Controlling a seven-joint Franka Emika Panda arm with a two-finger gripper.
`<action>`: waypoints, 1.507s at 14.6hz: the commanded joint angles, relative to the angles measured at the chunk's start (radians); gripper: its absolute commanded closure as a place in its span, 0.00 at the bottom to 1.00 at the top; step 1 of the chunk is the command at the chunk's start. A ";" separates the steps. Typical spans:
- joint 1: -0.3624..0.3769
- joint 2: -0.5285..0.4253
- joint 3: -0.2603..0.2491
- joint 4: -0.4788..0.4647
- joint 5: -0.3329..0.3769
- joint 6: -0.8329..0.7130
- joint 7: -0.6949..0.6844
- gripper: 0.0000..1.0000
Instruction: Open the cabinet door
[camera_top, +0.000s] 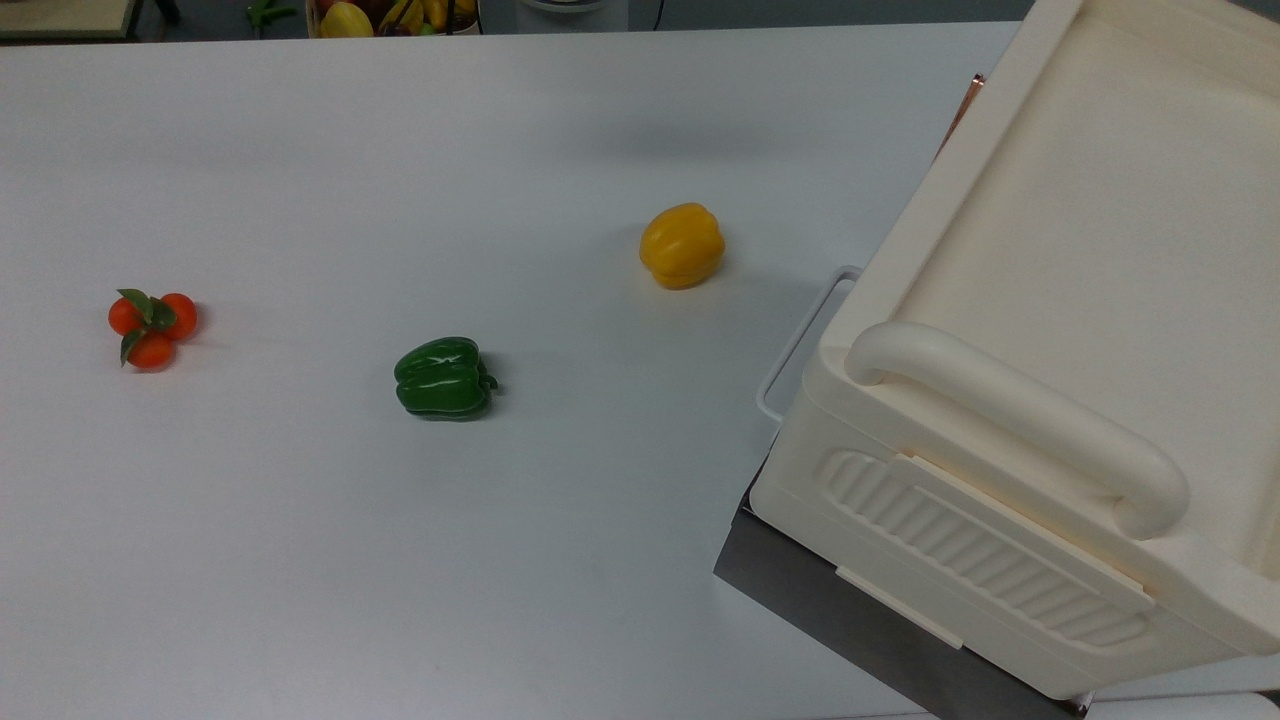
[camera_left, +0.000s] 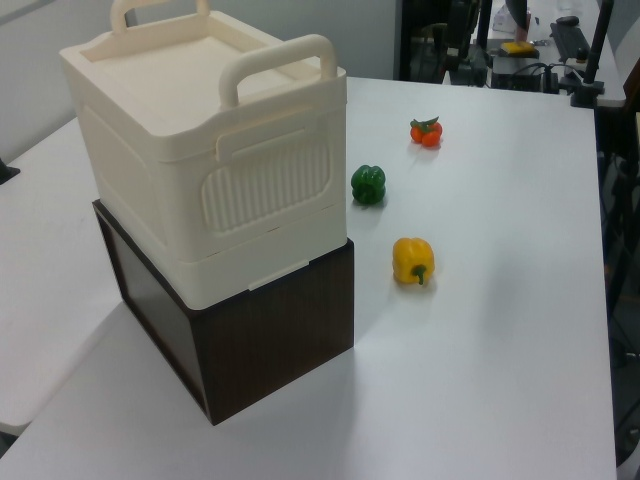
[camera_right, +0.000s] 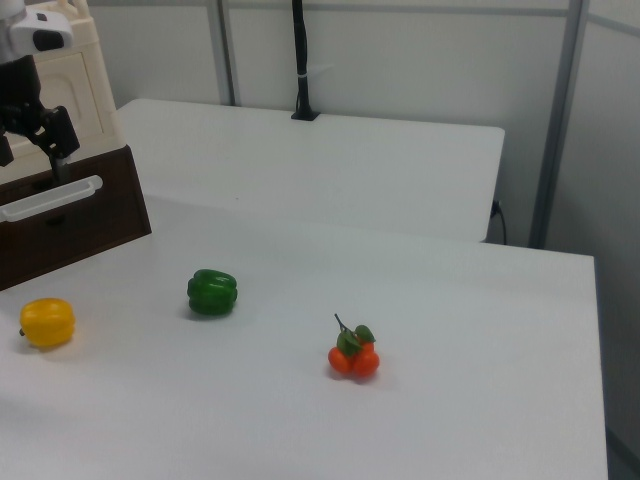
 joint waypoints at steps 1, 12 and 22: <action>0.023 -0.006 -0.010 -0.011 -0.023 0.039 0.018 0.00; 0.023 -0.005 -0.009 -0.011 -0.007 0.034 -0.113 0.00; 0.027 0.009 0.059 -0.006 0.071 0.050 -0.646 0.00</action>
